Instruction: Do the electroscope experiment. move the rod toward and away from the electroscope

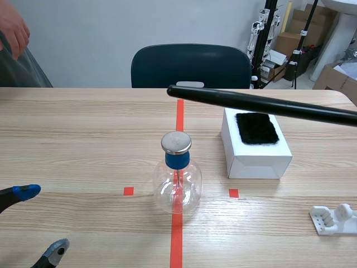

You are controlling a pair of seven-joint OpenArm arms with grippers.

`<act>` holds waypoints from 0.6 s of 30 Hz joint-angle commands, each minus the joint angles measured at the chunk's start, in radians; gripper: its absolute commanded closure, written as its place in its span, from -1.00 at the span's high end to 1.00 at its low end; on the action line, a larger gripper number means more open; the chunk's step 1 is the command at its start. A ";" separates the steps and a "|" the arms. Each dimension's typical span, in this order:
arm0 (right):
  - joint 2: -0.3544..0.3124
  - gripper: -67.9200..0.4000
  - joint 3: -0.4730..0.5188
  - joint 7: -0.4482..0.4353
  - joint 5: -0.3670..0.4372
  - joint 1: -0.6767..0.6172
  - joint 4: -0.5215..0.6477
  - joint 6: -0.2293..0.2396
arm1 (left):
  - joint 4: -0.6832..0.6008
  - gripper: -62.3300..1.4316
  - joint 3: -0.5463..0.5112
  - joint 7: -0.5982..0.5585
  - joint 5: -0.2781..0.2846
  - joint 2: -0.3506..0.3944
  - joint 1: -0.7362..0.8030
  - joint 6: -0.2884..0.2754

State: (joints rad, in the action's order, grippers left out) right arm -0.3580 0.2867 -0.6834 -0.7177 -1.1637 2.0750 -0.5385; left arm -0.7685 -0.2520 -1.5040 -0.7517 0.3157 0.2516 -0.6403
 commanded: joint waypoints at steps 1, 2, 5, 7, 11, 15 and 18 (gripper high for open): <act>-0.010 -0.98 0.006 -0.004 0.008 0.006 0.014 -0.012 | -0.012 1.00 -0.006 -0.050 0.011 0.001 -0.003 -0.001; -0.010 -0.98 0.006 -0.003 0.008 0.005 0.014 -0.011 | -0.012 1.00 -0.006 -0.050 0.011 0.001 -0.003 -0.001; -0.010 -0.98 0.006 -0.003 0.008 0.005 0.014 -0.011 | -0.012 1.00 -0.006 -0.050 0.011 0.001 -0.003 -0.001; -0.010 -0.98 0.006 -0.003 0.008 0.005 0.014 -0.011 | -0.012 1.00 -0.006 -0.050 0.011 0.001 -0.003 -0.001; -0.010 -0.98 0.001 -0.004 0.008 0.005 0.014 -0.011 | -0.012 1.00 -0.006 -0.050 0.011 0.001 -0.003 -0.001; -0.010 -0.98 0.000 -0.004 0.015 0.006 0.014 -0.011 | -0.012 1.00 -0.006 -0.050 0.011 0.001 -0.003 -0.001; -0.010 -0.98 0.000 0.002 0.016 0.006 0.014 -0.011 | -0.012 1.00 -0.006 -0.050 0.011 0.001 -0.003 -0.001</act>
State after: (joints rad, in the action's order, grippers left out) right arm -0.3580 0.2859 -0.6830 -0.7170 -1.1637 2.0750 -0.5385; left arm -0.7685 -0.2520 -1.5040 -0.7517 0.3157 0.2516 -0.6403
